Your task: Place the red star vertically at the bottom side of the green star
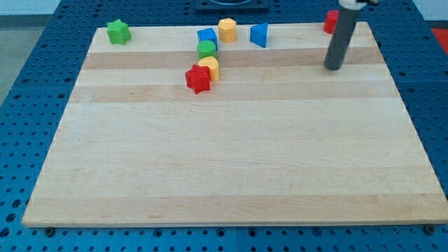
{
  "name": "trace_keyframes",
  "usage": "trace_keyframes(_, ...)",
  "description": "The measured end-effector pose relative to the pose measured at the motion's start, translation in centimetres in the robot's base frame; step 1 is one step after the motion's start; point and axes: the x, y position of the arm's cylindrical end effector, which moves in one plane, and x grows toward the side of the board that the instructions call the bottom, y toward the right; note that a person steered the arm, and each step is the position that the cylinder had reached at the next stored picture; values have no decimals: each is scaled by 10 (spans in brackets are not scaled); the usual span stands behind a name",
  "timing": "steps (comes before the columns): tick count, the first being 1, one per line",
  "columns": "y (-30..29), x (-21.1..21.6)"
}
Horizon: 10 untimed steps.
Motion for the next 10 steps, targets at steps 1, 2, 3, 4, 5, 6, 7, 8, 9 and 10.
trace_keyframes(1, -56, 18)
trace_keyframes(2, -116, 23)
trace_keyframes(3, -154, 19)
trace_keyframes(4, -164, 4)
trace_keyframes(5, -204, 3)
trace_keyframes(6, -254, 18)
trace_keyframes(7, -282, 25)
trace_keyframes(8, -279, 25)
trace_keyframes(9, -272, 34)
trace_keyframes(10, -310, 47)
